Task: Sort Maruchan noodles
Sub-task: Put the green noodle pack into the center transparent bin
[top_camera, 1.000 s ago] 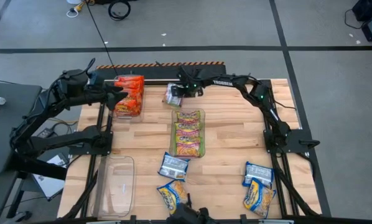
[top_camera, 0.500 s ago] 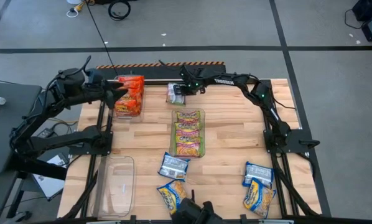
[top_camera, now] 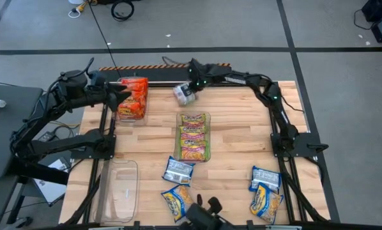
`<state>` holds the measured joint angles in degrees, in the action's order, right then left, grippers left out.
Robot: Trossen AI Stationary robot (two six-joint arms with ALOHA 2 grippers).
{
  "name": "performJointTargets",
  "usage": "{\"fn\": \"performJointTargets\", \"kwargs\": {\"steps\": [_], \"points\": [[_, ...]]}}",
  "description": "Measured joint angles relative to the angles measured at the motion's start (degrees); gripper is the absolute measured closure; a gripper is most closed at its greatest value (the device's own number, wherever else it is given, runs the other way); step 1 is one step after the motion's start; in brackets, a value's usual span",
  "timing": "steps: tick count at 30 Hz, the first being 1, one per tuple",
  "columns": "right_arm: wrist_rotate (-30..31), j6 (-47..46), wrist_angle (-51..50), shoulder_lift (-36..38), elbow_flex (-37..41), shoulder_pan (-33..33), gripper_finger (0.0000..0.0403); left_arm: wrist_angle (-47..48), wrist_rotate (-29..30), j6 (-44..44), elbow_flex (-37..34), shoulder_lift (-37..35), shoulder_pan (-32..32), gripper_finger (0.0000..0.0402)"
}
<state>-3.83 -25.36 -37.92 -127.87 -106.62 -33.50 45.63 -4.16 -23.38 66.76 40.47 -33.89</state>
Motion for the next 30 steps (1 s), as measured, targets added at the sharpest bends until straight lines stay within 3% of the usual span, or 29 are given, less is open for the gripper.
{"fn": "performJointTargets", "kwargs": {"steps": [4,8,17,23,30], "points": [[4.6,9.0,0.2,7.3,-0.1,1.0,0.0399,1.3,0.1,1.4,0.0,0.0,0.0,0.0134],[8.1,26.2,0.1,15.7,-0.2,4.5,0.0400,1.2,0.1,3.2,0.0,0.0,0.0,0.0134],[11.8,56.4,-8.9,31.0,-0.3,21.6,0.0400,1.0,0.0,3.7,0.0,0.0,1.5,0.0134],[19.9,57.7,-21.2,35.7,-0.3,34.7,0.0401,0.9,-1.2,2.5,0.0,0.0,6.7,0.0134],[22.4,45.8,-40.2,36.2,0.1,50.7,0.0402,-6.1,-0.6,-2.4,-0.1,2.4,16.0,0.0134]]}}
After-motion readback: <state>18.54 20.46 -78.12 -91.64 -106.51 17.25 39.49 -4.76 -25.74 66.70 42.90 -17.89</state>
